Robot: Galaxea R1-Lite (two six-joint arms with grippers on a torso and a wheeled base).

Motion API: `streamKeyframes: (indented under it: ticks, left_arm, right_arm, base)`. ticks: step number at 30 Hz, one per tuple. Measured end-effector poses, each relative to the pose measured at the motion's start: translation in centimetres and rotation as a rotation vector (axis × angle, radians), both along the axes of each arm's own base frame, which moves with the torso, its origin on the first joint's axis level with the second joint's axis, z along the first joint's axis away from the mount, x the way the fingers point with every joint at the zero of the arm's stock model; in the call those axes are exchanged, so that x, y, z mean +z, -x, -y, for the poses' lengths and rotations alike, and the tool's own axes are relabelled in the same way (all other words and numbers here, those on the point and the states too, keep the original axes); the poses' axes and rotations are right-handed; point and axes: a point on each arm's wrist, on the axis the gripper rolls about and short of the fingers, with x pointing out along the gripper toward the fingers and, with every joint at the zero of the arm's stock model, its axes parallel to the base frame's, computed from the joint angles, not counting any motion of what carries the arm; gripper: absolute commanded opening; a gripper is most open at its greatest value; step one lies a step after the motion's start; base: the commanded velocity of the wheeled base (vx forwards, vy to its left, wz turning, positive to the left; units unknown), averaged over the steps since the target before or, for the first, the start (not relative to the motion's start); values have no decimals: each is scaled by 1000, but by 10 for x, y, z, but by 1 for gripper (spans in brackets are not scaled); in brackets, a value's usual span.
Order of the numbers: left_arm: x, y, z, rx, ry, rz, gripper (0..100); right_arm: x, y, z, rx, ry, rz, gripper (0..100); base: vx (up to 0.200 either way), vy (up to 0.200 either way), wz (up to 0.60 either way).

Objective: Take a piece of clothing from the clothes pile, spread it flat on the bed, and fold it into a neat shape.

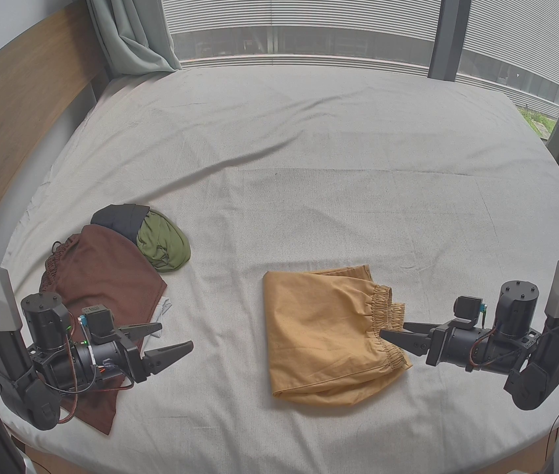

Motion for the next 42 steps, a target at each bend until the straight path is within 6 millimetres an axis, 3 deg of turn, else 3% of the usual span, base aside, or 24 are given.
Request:
streamKeyframes:
  ticks: [22, 42]
  left_arm:
    - [-14, 1, 0, -18, -48, -22, 100]
    - [-14, 2, 2, -24, -49, -25, 100]
  right_arm:
    - [-36, -1, 17, -28, 111, -71, 100]
    - [-75, -19, 18, -77, 64, -222, 100]
  base:
    - [0, 0, 0]
    - [0, 0, 0]
